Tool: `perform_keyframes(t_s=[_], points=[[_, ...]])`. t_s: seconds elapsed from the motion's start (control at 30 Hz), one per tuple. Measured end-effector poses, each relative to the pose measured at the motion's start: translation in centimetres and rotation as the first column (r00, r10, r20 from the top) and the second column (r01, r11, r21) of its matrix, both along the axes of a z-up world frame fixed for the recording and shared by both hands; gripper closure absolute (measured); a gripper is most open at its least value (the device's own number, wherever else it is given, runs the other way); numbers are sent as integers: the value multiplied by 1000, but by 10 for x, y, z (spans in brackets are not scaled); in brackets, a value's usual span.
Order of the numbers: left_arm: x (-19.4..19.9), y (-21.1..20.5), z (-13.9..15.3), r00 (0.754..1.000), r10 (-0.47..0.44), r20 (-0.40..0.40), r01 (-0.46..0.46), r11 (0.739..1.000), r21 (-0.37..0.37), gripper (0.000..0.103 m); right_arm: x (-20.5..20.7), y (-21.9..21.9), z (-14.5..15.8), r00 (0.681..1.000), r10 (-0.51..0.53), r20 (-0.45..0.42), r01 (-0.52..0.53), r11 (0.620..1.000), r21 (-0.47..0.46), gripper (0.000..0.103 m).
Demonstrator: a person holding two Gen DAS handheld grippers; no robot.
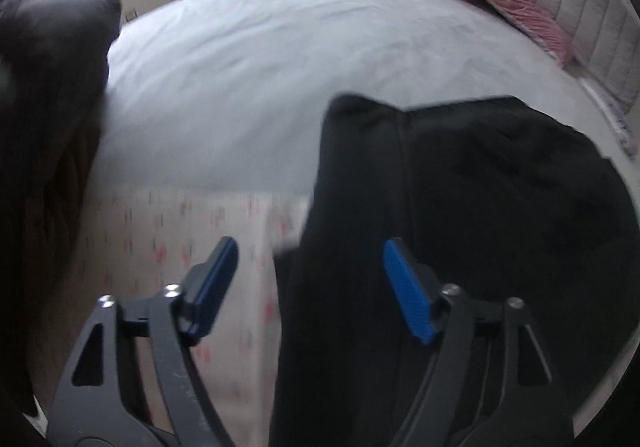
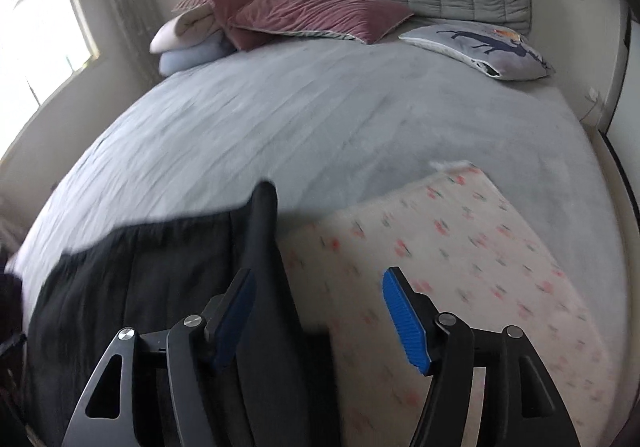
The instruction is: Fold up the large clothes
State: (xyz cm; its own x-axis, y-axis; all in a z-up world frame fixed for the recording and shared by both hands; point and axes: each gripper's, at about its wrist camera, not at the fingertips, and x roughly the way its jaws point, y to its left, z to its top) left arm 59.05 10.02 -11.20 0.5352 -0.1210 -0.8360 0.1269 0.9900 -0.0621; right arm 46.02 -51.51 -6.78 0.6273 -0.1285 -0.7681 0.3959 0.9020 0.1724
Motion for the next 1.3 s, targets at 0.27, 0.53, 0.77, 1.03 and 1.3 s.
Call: perform_keyframes(t_s=[0.27, 0.53, 0.77, 1.03, 1.3], points=[[-92, 50, 3, 997, -1, -79, -13, 986, -169, 21, -95, 12, -5, 998, 64, -14, -60, 979, 196, 30], [-140, 88, -26, 978, 53, -202, -126, 922, -367, 21, -158, 17, -34, 998, 48, -30, -36, 947, 318, 28], [-138, 67, -63, 967, 34, -253, -177, 802, -570, 21, -169, 20, -86, 999, 11, -46, 17, 824, 566, 28], [-114, 61, -78, 948, 212, -238, -319, 682, -659, 47, -137, 8, -100, 985, -169, 39, 93, 702, 706, 43], [-131, 33, 8, 952, 291, -99, -296, 785, -544, 72, -137, 32, -21, 984, -108, 145, 4, 817, 577, 77]])
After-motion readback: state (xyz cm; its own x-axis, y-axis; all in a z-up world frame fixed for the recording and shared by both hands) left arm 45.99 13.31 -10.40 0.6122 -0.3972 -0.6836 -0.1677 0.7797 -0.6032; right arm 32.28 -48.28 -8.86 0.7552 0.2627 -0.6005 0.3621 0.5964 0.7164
